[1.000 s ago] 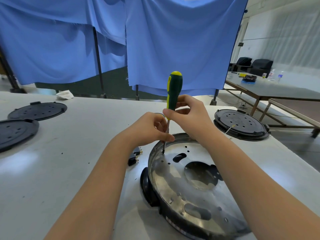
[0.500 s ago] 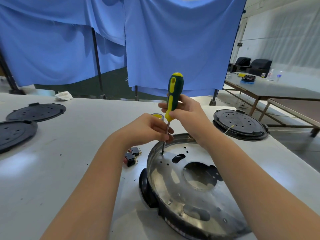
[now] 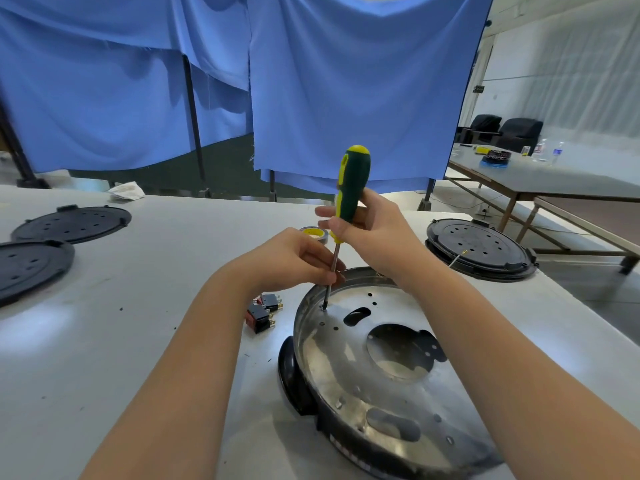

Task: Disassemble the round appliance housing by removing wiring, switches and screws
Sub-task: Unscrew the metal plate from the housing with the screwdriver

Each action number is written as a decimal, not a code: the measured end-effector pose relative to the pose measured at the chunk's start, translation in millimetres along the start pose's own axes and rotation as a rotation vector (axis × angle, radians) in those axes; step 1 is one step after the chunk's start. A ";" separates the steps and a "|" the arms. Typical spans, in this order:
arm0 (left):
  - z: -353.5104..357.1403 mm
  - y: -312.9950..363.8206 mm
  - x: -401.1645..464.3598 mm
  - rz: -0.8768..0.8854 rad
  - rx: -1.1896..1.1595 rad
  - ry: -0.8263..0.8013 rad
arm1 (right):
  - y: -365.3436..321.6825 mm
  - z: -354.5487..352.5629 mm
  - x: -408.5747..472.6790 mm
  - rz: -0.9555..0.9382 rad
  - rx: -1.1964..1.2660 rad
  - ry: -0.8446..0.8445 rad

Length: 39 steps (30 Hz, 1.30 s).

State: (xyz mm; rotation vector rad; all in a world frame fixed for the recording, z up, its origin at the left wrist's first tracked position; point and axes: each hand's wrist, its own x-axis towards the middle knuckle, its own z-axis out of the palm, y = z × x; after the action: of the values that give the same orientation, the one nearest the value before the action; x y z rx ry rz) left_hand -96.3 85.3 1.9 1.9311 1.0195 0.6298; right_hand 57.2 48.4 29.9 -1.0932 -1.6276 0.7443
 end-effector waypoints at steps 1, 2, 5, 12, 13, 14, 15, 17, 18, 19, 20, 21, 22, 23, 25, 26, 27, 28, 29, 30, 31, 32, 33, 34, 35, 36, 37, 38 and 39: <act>1.0 0.1 0.1 0.004 0.009 0.023 | -0.3 1.1 -0.5 0.011 -0.004 -0.012; 2.5 0.6 0.8 0.007 0.023 0.058 | 0.1 2.1 -1.0 0.014 -0.027 -0.012; 5.3 0.3 4.3 0.019 0.059 0.147 | 2.2 2.6 -1.9 0.000 -0.145 0.032; 4.9 0.8 3.5 0.017 0.056 0.098 | 4.5 -1.8 1.0 -0.012 -0.198 0.085; 3.1 0.9 2.2 0.022 0.035 0.062 | 3.8 -2.0 1.3 -0.009 -0.186 0.076; 1.2 1.1 1.1 0.026 0.009 0.029 | 2.8 -2.1 1.8 -0.006 -0.171 0.066; -0.4 1.1 0.0 0.027 -0.012 0.006 | 1.6 -2.2 1.9 -0.003 -0.151 0.054; -1.2 1.1 -0.9 0.029 -0.014 0.000 | 0.9 -1.2 1.8 0.004 -0.090 0.014; -0.7 1.1 -0.6 0.031 -0.006 0.024 | 1.3 -0.2 1.5 0.006 -0.065 -0.008; 0.0 0.7 -0.3 0.032 0.001 0.063 | 1.5 1.4 0.7 0.001 -0.058 -0.024; 0.8 0.1 0.2 0.034 0.002 0.107 | 1.9 3.0 -0.2 -0.008 -0.069 -0.028; 1.5 -1.3 1.2 0.039 0.001 0.148 | 2.6 4.2 -0.7 -0.023 -0.093 -0.022; 2.5 -2.6 2.4 0.047 -0.004 0.175 | 3.3 4.9 -1.0 -0.039 -0.120 -0.009; 4.1 -3.4 3.4 0.057 -0.010 0.192 | 4.1 4.9 -1.0 -0.048 -0.144 0.007; 8.1 -3.3 5.4 0.076 -0.002 0.212 | 6.2 3.0 0.0 -0.041 -0.160 0.051; 9.3 -2.9 6.2 0.077 0.012 0.216 | 6.9 1.6 0.8 -0.034 -0.155 0.074; 9.1 -2.1 6.6 0.069 0.026 0.210 | 7.4 0.3 1.4 -0.028 -0.151 0.088; 7.8 -1.3 6.3 0.057 0.035 0.190 | 7.6 -0.6 1.8 -0.020 -0.147 0.089; 5.3 -1.1 5.4 0.049 0.037 0.151 | 7.3 -1.4 2.1 -0.014 -0.142 0.083; 2.4 -0.5 4.0 0.043 0.031 0.100 | 6.5 -2.3 2.4 -0.012 -0.141 0.070; -0.4 -0.4 2.8 0.040 0.020 0.054 | 5.3 -3.4 2.6 -0.014 -0.141 0.051; -2.4 -0.1 1.5 0.035 0.010 0.028 | 4.1 -4.2 2.8 -0.015 -0.127 0.026; -3.3 0.0 0.9 0.034 0.007 0.026 | 3.0 -4.5 2.9 -0.013 -0.095 -0.005; -3.0 0.3 0.5 0.038 0.011 0.045 | 1.8 -4.3 2.7 -0.004 -0.053 -0.035; -2.0 0.4 0.7 0.042 0.017 0.074 | 1.3 -3.8 2.5 0.006 -0.023 -0.058; -0.4 1.1 0.5 0.042 0.019 0.106 | 1.4 -2.5 2.1 0.012 -0.014 -0.066; 1.1 1.2 0.8 0.045 0.018 0.130 | 1.7 -1.2 1.7 0.014 -0.036 -0.055; 2.5 0.8 1.8 0.049 0.018 0.141 | 1.9 -0.3 1.4 0.012 -0.082 -0.029; 3.7 0.1 3.0 0.053 0.020 0.143 | 2.9 -0.4 1.8 0.008 -0.136 0.006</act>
State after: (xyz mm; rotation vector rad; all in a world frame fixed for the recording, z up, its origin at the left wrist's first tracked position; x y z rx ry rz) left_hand -92.0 86.1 0.2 1.9585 1.0695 0.7997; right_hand 58.3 51.2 28.3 -1.1983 -1.6889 0.6422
